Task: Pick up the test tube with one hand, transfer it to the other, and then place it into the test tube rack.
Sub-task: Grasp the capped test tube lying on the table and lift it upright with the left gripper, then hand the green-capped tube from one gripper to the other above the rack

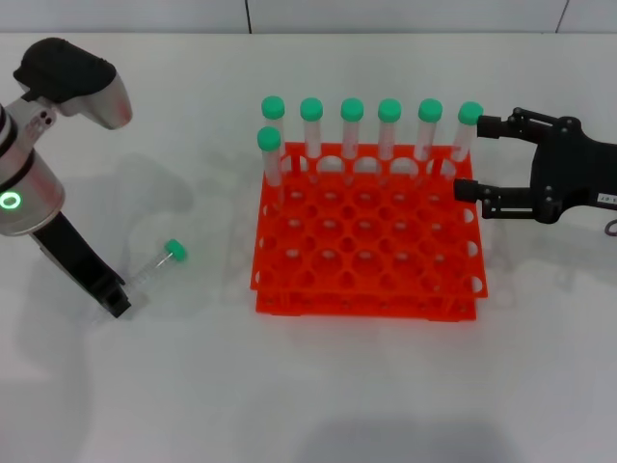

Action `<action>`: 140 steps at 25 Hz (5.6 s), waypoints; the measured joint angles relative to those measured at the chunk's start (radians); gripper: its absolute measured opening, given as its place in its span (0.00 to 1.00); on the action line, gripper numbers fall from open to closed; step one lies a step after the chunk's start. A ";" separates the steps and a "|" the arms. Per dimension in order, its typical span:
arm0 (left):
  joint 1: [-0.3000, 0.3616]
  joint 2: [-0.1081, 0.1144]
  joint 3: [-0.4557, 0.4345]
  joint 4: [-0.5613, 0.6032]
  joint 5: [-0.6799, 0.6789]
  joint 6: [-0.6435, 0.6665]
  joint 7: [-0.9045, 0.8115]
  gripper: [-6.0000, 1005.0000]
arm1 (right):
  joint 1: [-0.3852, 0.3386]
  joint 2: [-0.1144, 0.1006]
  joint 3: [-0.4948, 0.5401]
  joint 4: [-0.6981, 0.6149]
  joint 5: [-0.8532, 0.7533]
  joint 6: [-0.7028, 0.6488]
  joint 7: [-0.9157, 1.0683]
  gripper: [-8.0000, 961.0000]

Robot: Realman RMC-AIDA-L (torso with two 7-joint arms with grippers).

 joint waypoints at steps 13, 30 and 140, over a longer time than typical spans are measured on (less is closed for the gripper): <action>0.124 -0.016 -0.113 0.403 -0.212 -0.096 0.153 0.20 | -0.002 -0.001 0.007 -0.004 0.001 -0.007 0.000 0.89; 0.171 0.033 -0.195 0.143 -0.950 -0.303 0.680 0.21 | 0.006 0.010 0.043 -0.004 0.001 -0.008 -0.006 0.89; -0.058 -0.004 -0.177 -0.301 -0.835 -0.222 1.001 0.28 | 0.219 0.084 0.071 0.405 0.276 -0.039 -0.078 0.27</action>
